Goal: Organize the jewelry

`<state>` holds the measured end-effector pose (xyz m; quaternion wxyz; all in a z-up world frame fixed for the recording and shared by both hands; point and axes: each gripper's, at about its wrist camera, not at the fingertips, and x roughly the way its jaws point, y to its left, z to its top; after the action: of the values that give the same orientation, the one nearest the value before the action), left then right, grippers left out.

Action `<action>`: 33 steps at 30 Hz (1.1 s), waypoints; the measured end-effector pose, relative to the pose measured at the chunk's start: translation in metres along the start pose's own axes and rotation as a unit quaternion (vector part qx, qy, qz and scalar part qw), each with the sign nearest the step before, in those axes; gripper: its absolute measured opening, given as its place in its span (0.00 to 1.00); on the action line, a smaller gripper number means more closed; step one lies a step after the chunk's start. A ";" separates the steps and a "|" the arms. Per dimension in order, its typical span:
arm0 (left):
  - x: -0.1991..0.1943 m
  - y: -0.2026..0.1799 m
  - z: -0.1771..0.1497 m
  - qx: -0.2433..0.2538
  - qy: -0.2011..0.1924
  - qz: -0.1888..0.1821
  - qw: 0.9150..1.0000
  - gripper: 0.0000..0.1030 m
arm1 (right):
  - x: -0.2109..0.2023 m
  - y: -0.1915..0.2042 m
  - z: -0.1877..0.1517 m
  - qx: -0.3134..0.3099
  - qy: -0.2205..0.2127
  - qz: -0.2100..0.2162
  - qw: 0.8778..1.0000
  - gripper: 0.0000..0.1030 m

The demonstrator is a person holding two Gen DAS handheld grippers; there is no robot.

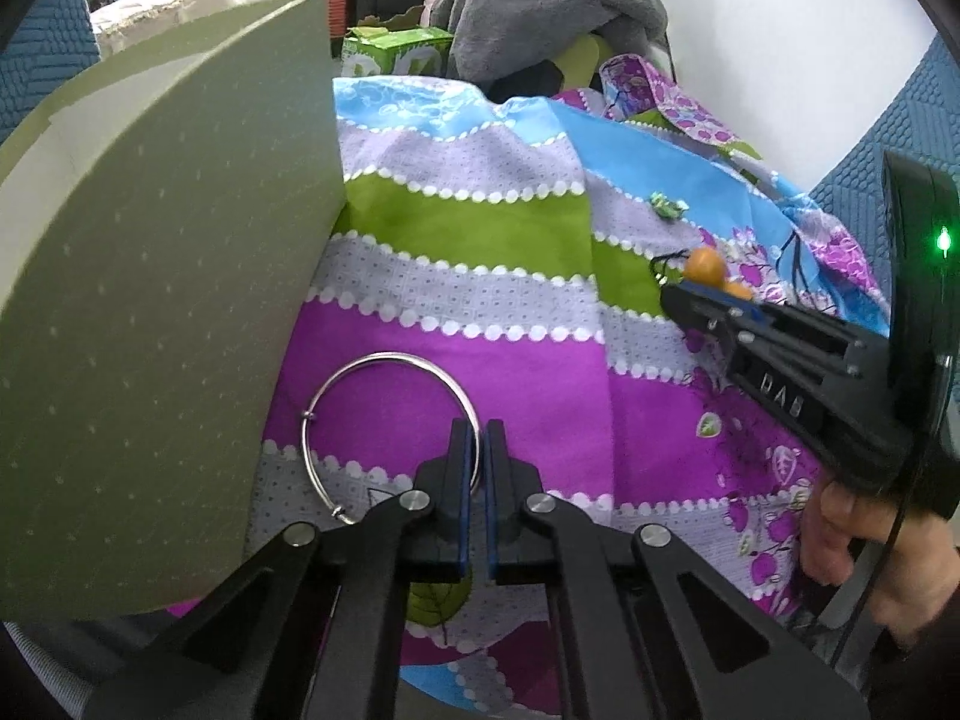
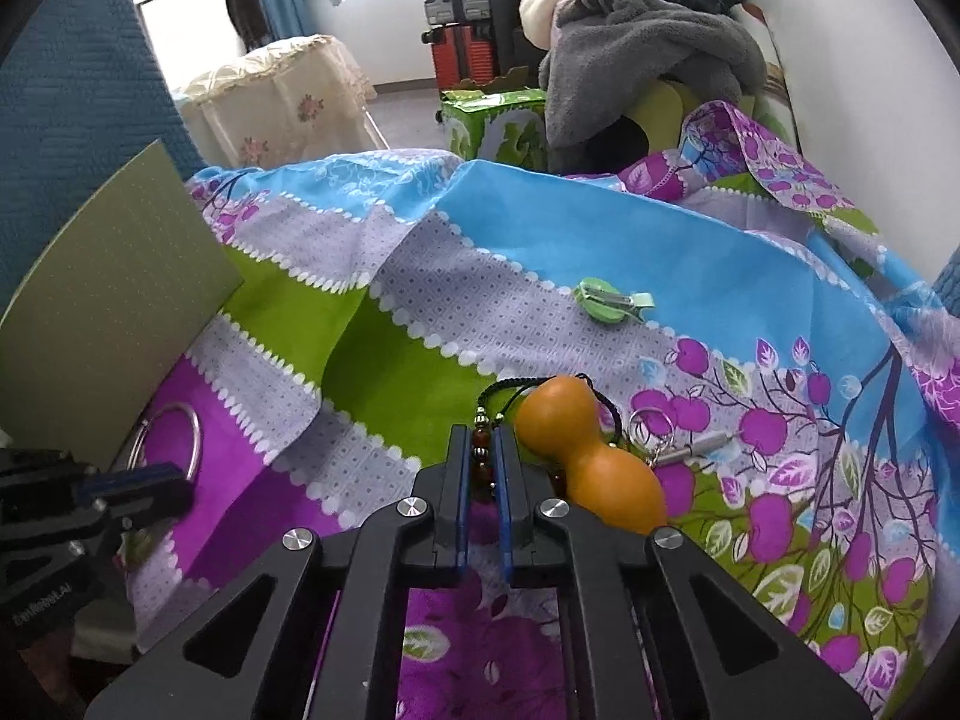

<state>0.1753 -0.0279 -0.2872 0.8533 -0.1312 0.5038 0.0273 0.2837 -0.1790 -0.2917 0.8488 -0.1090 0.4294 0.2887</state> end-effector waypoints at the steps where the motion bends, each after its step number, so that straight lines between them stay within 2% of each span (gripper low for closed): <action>1: -0.002 -0.001 0.001 0.001 -0.002 -0.003 1.000 0.03 | -0.003 0.002 -0.001 -0.001 -0.003 -0.001 1.000 0.05; 18: -0.056 -0.011 0.024 0.008 -0.052 -0.042 0.998 0.00 | -0.077 0.017 0.011 0.043 -0.071 0.005 0.997 0.05; 27: -0.102 -0.016 0.044 0.022 -0.091 -0.059 0.994 0.00 | -0.119 0.029 0.027 0.051 -0.100 -0.002 0.994 0.05; 33: -0.138 -0.005 0.059 0.019 -0.113 -0.068 0.991 0.00 | -0.153 0.039 0.048 0.055 -0.124 0.001 0.991 0.05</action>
<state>0.1589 -0.0060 -0.1394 0.9070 -0.1449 0.3947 -0.0255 0.2215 -0.1875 -0.1390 0.9000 -0.0244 0.3359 0.2768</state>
